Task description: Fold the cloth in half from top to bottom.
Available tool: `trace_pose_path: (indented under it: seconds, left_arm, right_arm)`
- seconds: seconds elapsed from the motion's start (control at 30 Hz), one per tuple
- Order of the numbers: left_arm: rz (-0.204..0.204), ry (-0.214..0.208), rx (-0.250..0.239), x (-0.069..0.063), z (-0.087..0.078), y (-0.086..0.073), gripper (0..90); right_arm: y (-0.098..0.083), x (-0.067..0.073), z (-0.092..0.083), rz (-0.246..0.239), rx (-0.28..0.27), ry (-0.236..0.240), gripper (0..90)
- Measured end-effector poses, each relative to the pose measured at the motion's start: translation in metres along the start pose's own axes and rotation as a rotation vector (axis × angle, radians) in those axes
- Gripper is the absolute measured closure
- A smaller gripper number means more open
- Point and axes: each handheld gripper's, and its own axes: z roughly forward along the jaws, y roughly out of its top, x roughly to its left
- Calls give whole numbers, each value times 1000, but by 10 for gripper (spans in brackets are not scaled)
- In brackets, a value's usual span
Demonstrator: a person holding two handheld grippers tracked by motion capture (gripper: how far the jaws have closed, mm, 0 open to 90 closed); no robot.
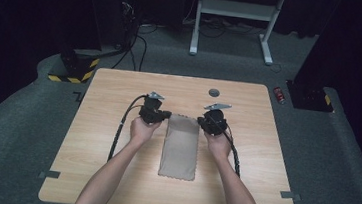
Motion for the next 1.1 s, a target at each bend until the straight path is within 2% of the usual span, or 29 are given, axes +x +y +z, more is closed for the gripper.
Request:
trace_pose_path:
  seconds: [0.2, 0.27, 0.33, 0.67, 0.9, 1.1]
  left_arm:
    - [5, -19, 6, -2, 0, -14, 896]
    - [16, -16, 10, -2, 0, -17, 896]
    - [10, -23, 5, -3, -1, -18, 896]
    - [7, -49, -12, -8, -11, -29, 896]
    - [42, -55, -12, -16, -18, -37, 896]
    - [38, -69, -12, -20, -23, -46, 896]
  right_arm:
    - [-13, 2, 3, 3, 6, 22, 893]
    - [-16, 4, 3, -1, 14, 28, 893]
    - [-18, 5, 3, -1, 10, 34, 893]
    - [-29, 11, -8, -8, -14, 75, 892]
    - [-38, 16, -15, -12, -21, 99, 892]
    - [-44, 21, -22, -42, -37, 102, 892]
